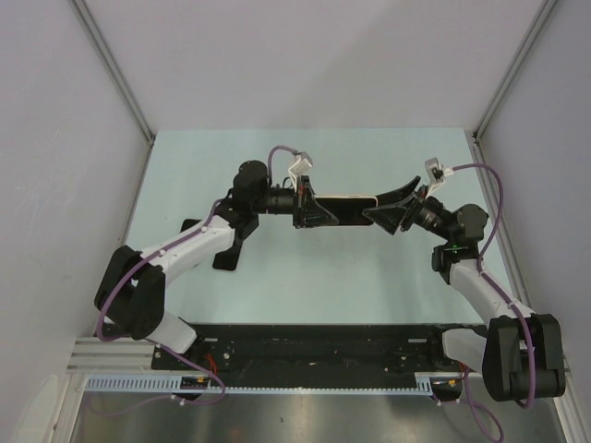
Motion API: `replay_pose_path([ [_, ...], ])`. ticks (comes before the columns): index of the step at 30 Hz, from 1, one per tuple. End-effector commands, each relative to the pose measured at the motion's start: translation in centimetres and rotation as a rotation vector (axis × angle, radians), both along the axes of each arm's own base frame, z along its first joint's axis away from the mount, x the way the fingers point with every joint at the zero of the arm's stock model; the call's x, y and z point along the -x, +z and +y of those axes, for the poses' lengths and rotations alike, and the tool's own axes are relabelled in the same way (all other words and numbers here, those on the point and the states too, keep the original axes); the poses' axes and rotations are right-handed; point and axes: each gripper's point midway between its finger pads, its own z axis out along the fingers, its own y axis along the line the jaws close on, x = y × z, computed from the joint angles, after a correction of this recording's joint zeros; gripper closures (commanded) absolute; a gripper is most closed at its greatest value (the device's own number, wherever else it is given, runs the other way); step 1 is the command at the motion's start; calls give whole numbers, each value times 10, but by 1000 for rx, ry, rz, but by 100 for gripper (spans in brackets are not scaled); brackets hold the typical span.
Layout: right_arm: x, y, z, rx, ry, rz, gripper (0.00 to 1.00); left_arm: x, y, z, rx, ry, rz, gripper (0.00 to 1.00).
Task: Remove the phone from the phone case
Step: Remove the phone case from the phone.
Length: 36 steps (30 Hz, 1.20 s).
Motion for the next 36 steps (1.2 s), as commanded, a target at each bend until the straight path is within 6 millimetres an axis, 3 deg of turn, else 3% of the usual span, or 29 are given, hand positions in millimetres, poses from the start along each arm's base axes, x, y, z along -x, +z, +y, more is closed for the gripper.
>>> replay_pose_path([
  [1, 3, 31, -7, -42, -22, -86, 28, 6, 21, 5, 55, -68, -78, 100],
  [5, 7, 47, -10, -71, -16, -123, 31, 7, 14, 11, 52, -102, -82, 100],
  [8, 8, 58, -9, -77, 9, -145, 35, 22, 10, 15, 58, -188, -103, 100],
  [15, 0, 55, -6, -95, 47, -124, 39, 32, 8, 28, 77, -234, -189, 100],
  [25, 2, 48, -6, -98, 65, -124, 42, 2, 18, 43, 205, -103, -170, 100],
  [31, 2, 45, -8, -84, 14, -142, 41, -19, 9, 47, 204, -22, -142, 100],
  [36, -5, 37, -10, -77, -32, -124, 44, -18, -7, 43, 187, -21, -96, 100],
])
